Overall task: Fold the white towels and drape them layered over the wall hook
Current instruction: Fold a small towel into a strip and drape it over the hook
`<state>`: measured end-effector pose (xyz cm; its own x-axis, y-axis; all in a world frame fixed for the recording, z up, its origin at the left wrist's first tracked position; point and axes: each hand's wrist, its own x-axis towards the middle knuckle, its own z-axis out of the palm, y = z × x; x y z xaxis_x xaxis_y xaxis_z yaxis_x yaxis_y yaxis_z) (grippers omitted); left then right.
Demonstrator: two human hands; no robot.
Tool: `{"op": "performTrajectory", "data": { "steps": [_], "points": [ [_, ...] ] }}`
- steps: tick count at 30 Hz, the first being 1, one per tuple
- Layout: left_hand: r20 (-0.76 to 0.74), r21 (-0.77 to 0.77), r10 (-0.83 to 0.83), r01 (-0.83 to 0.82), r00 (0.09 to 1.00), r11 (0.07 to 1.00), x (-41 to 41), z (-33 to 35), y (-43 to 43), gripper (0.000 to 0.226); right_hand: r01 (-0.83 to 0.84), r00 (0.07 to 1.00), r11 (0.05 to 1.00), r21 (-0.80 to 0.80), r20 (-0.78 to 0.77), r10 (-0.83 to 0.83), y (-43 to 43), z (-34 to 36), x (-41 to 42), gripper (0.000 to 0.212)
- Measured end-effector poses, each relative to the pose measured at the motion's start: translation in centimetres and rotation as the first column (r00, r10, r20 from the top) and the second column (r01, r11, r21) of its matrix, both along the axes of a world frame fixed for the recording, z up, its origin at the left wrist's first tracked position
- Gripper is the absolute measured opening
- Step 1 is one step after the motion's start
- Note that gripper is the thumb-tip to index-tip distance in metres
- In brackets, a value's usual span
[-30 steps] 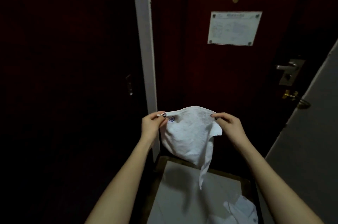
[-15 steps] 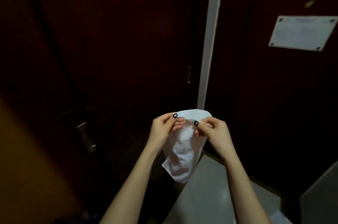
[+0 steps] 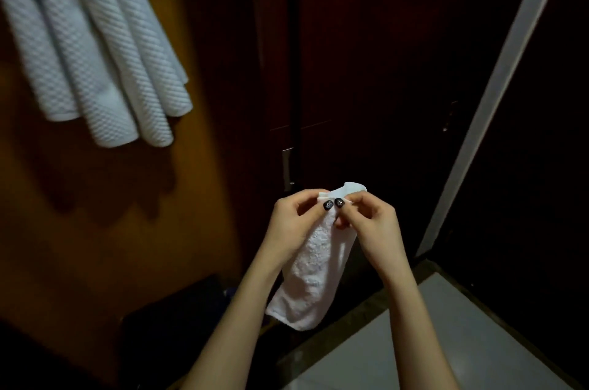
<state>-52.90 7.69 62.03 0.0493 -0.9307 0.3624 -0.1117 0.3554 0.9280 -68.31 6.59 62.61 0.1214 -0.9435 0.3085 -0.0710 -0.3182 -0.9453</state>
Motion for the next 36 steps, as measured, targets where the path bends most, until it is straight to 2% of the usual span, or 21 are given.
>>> {"op": "performTrajectory", "data": {
  "steps": [4, 6, 7, 9, 10, 13, 17, 19, 21, 23, 26, 28, 32, 36],
  "points": [
    [0.009, -0.063, 0.149, -0.149, 0.989, 0.987, 2.3, 0.3, 4.1, 0.031, -0.105, 0.993, 0.994, -0.016, -0.047, 0.104, 2.1, -0.1, 2.7, 0.012],
    [0.011, -0.079, 0.226, -0.224, 0.974, 0.971, 3.4, 0.1, 5.6, 0.034, -0.135, 0.983, 0.991, -0.014, -0.128, 0.133, 2.8, -0.3, 3.7, 0.013],
    [-0.001, -0.081, 0.268, -0.267, 0.964, 0.960, 4.0, 0.1, 6.3, 0.034, -0.149, 0.963, 0.989, -0.002, -0.227, 0.144, 2.9, -0.4, 4.1, 0.017],
    [-0.044, -0.074, 0.363, -0.365, 0.931, 0.928, 5.4, -0.3, 7.3, 0.032, -0.151, 0.868, 0.988, 0.029, -0.474, 0.147, 2.8, -0.9, 4.4, 0.027],
    [-0.061, -0.063, 0.408, -0.411, 0.911, 0.909, 6.1, -0.5, 7.8, 0.030, -0.130, 0.827, 0.991, 0.034, -0.548, 0.127, 2.7, -1.1, 4.4, 0.028],
    [-0.096, -0.005, 0.506, -0.508, 0.857, 0.861, 8.0, -1.3, 9.1, 0.023, -0.106, 0.784, 0.994, 0.028, -0.612, 0.101, 2.8, -2.0, 4.4, 0.025],
    [-0.064, 0.008, 0.595, -0.596, 0.801, 0.803, 9.6, -2.6, 10.4, 0.015, -0.229, 0.716, 0.971, 0.070, -0.664, 0.217, 2.4, -3.4, 4.7, 0.020],
    [0.005, -0.007, 0.636, -0.636, 0.772, 0.772, 10.1, -3.3, 11.0, 0.012, -0.301, 0.696, 0.947, 0.110, -0.654, 0.298, 2.4, -3.9, 4.8, 0.017],
    [0.035, -0.016, 0.682, -0.682, 0.731, 0.731, 10.7, -3.9, 11.4, 0.010, -0.369, 0.714, 0.919, 0.137, -0.590, 0.375, 2.6, -4.2, 5.1, 0.017],
    [0.059, -0.016, 0.714, -0.714, 0.698, 0.700, 11.3, -4.4, 11.8, 0.008, -0.406, 0.782, 0.903, 0.138, -0.459, 0.422, 3.0, -4.2, 5.5, 0.020],
    [0.089, -0.015, 0.713, -0.715, 0.695, 0.699, 12.0, -5.1, 12.0, 0.006, -0.352, 0.885, 0.934, 0.059, -0.304, 0.353, 2.9, -3.8, 6.5, 0.024],
    [0.041, -0.007, 0.683, -0.683, 0.730, 0.730, 12.5, -5.5, 12.3, 0.006, -0.315, 0.930, 0.949, 0.015, -0.193, 0.311, 2.7, -3.6, 7.3, 0.023],
    [-0.151, 0.048, 0.473, -0.471, 0.868, 0.881, 12.9, -5.5, 13.0, 0.017, -0.231, 0.969, 0.973, -0.020, -0.091, 0.228, 2.6, -3.7, 8.8, 0.018],
    [-0.262, 0.132, 0.329, -0.304, 0.907, 0.943, 12.7, -5.3, 13.1, 0.021, -0.150, 0.988, 0.986, -0.071, -0.045, 0.147, 2.8, -3.5, 9.7, 0.017]
  ]
}}
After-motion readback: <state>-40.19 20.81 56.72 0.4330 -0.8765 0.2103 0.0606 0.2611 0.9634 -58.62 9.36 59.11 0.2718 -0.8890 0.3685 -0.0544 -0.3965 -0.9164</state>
